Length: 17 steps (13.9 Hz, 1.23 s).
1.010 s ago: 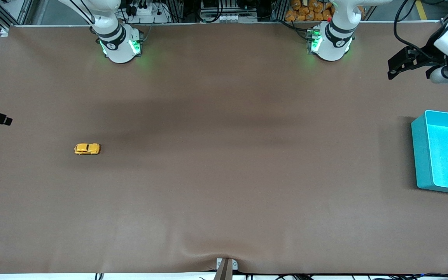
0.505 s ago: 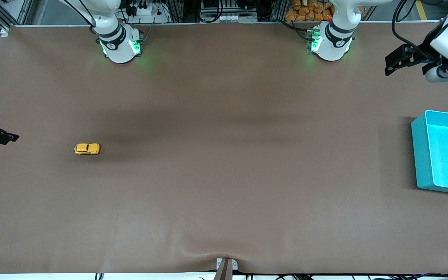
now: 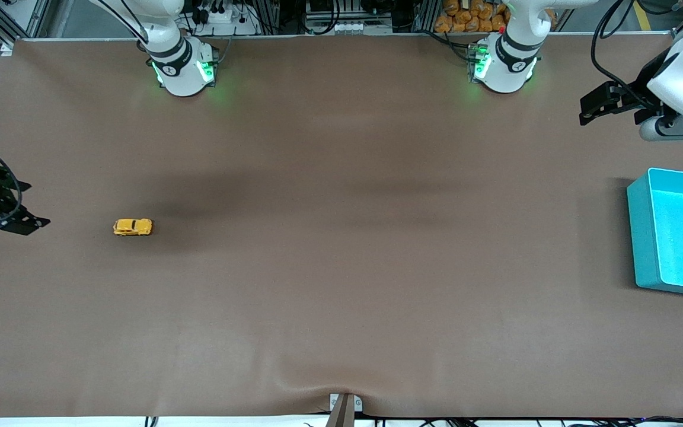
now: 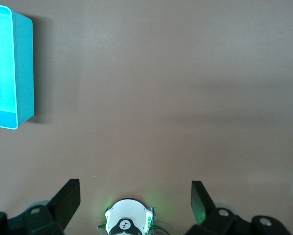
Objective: Wind and store yellow beetle car
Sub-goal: 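Lower the open right gripper over the yellow beetle car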
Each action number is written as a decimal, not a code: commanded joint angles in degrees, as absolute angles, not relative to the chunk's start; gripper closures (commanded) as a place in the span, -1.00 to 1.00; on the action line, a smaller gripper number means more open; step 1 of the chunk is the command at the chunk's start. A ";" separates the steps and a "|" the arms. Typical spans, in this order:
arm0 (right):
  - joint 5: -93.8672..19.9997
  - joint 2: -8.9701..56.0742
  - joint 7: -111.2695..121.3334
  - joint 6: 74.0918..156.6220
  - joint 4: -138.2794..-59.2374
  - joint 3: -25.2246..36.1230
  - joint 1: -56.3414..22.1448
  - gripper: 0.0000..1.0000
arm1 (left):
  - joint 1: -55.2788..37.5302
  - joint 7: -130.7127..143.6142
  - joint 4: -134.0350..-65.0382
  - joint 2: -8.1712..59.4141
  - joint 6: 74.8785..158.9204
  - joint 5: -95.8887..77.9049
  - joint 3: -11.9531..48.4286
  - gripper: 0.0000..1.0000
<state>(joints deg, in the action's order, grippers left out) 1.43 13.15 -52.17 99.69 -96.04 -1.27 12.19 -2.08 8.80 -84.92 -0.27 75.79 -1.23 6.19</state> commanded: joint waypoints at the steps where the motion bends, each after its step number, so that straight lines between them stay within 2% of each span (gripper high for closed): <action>1: 1.41 11.78 -63.16 104.66 -101.58 -1.67 11.60 -1.00 | -2.55 9.58 -84.46 1.84 76.20 -1.67 6.50 -1.00; 6: 1.32 11.25 -73.39 114.15 -110.81 -1.76 11.60 -1.00 | -3.08 9.41 -84.55 1.93 76.38 -1.67 7.56 -1.00; 10: 1.41 10.46 -78.30 127.42 -121.18 -1.67 11.78 -1.00 | -2.90 9.05 -84.46 2.02 76.90 -1.67 9.92 -1.00; 17: 1.32 10.55 -89.28 140.36 -129.46 -1.58 13.54 -1.00 | -1.94 7.83 -84.20 -0.70 78.13 2.37 10.37 -1.00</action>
<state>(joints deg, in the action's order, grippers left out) 1.37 12.60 -85.47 138.23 -126.26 -1.10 12.73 -2.77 8.89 -84.07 1.36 77.57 0.77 10.29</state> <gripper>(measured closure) 0.000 0.000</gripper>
